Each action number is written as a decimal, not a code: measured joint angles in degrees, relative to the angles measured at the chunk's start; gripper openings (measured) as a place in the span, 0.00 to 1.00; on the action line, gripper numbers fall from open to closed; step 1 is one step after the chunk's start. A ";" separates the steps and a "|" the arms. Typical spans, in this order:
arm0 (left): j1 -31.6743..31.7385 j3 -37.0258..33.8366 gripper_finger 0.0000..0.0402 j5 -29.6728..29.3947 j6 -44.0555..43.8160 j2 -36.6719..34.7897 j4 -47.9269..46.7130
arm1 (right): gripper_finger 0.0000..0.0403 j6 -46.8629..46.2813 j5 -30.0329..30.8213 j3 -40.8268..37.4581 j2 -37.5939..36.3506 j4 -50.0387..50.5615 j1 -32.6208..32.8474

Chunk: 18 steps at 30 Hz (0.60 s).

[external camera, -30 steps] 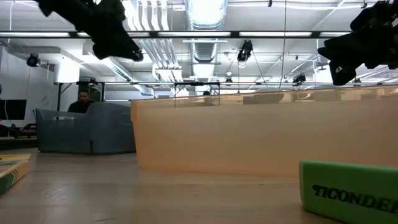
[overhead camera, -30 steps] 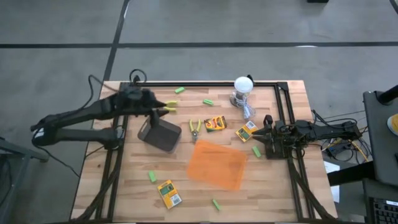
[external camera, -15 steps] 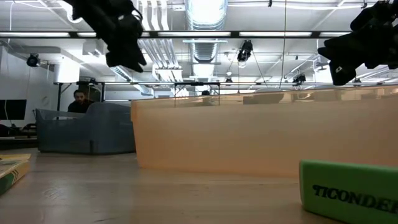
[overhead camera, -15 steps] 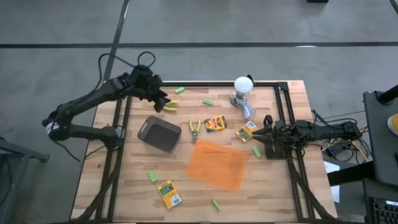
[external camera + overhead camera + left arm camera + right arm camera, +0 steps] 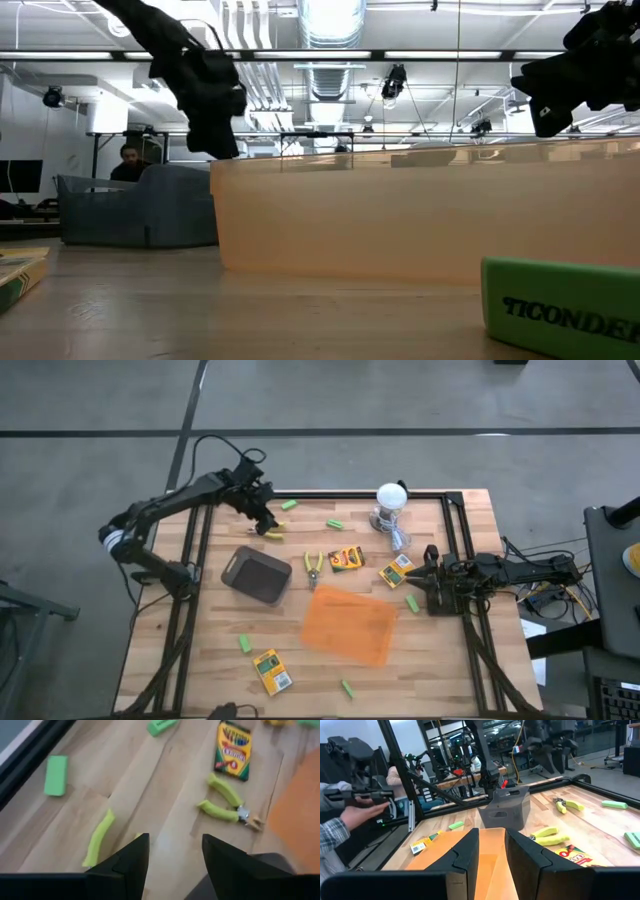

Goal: Pick & Place School Supplies
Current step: Put the top pliers into the black bin

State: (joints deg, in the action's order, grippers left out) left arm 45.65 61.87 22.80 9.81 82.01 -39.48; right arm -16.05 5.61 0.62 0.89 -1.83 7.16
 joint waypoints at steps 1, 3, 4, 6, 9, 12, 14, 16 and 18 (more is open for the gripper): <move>0.00 0.10 0.47 -0.95 0.32 0.78 0.28 | 0.23 0.00 0.00 0.00 0.01 0.00 0.00; 0.07 0.64 0.47 -4.22 -0.69 2.30 0.37 | 0.23 0.00 -0.01 -0.01 0.00 0.00 -0.01; 0.11 1.12 0.47 -6.39 -1.56 3.22 0.47 | 0.23 0.00 0.00 0.00 0.00 0.00 0.00; 0.13 2.11 0.47 -10.00 -2.57 4.93 0.46 | 0.23 0.00 0.00 -0.02 0.00 0.00 0.00; 0.11 3.98 0.47 -11.27 -1.55 7.63 0.49 | 0.23 0.00 -0.01 -0.01 0.01 0.00 0.00; 0.11 5.22 0.47 -11.30 -0.38 9.92 0.50 | 0.23 0.00 0.00 0.00 0.00 0.00 -0.01; 0.11 5.35 0.47 -11.31 -0.15 11.36 0.48 | 0.23 0.00 -0.01 -0.01 0.00 0.00 0.00; 0.11 5.35 0.47 -11.25 0.02 12.84 0.41 | 0.23 0.00 0.00 -0.02 0.00 0.00 -0.02; 0.15 5.33 0.47 -10.90 0.09 14.12 0.35 | 0.23 0.00 -0.02 0.00 0.00 0.00 -0.02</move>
State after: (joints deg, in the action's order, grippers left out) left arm 45.80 67.20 11.89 9.90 96.13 -39.13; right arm -16.05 5.59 0.62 0.89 -1.83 7.14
